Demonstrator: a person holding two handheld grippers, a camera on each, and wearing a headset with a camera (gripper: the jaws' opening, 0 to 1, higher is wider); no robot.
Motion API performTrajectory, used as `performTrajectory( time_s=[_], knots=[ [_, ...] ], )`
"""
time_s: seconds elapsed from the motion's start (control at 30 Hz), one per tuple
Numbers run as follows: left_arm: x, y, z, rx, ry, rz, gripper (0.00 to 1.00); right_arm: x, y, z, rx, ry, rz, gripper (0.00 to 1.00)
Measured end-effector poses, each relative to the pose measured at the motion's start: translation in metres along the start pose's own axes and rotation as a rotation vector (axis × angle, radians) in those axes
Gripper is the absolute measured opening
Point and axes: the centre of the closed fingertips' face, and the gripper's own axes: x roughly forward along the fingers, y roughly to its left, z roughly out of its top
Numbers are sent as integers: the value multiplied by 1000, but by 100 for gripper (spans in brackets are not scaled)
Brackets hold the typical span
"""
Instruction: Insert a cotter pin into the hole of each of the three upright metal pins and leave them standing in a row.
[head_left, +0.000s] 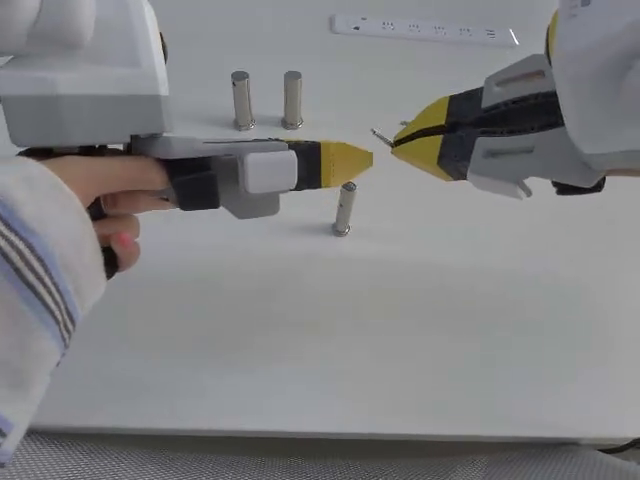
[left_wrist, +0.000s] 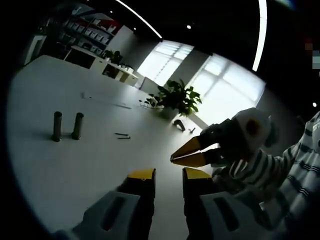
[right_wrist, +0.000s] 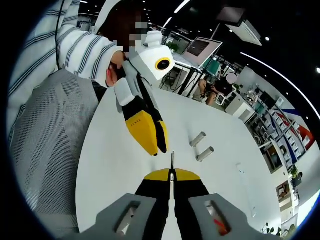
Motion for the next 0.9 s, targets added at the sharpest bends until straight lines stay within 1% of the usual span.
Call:
performTrajectory(
  time_s=[0.1, 0.2, 0.37, 0.53, 0.67, 0.8, 0.9],
  knots=[
    [3, -4, 0, -18, 0, -18, 13, 2, 2, 2, 1, -10, 8, 0],
    [6, -3, -1, -22, 5, -13, 12, 2, 3, 2, -8, -12, 11, 0],
    [8, -4, -2, -47, 11, -22, 6, 3, 4, 2, -20, -10, 13, 0],
    [8, -4, 0, -55, 8, -18, 5, 4, 5, 0, -42, -6, 12, 0],
    [8, -5, 0, -64, 13, -22, 2, 6, 6, 1, -50, -8, 13, 0],
    [8, -6, -3, -67, 24, -24, 0, 7, 7, 0, -59, -5, 16, 0],
    [7, -7, -5, -81, 35, -26, 0, 8, 9, 0, -69, -2, 19, 0]
  ],
)
